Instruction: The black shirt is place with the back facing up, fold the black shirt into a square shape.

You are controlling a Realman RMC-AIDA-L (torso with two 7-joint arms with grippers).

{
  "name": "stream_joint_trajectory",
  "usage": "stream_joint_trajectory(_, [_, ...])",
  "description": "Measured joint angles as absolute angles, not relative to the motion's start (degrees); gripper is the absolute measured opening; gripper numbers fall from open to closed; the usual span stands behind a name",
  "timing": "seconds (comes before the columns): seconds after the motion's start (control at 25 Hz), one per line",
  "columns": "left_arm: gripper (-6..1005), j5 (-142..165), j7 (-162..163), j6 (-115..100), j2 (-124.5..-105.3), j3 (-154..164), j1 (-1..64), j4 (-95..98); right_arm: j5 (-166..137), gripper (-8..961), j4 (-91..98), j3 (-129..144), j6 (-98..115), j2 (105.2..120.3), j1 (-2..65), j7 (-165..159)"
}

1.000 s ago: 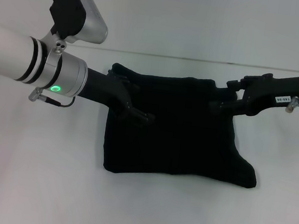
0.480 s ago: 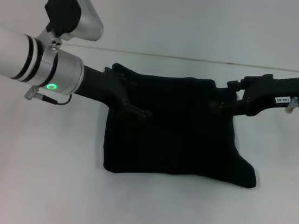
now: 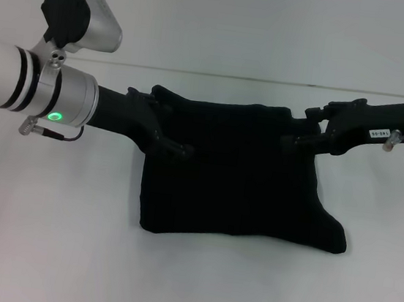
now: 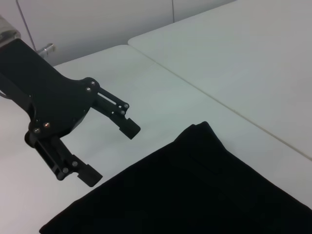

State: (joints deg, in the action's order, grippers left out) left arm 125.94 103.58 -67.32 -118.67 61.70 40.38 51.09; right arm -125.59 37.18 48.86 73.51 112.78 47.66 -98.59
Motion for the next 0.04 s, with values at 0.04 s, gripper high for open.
stream_joint_trajectory(0.04, [904, 126.0, 103.7, -67.4, -118.68, 61.7, 40.3, 51.1, -125.6, 894, 37.2, 48.9, 73.5, 112.78, 47.7, -98.7])
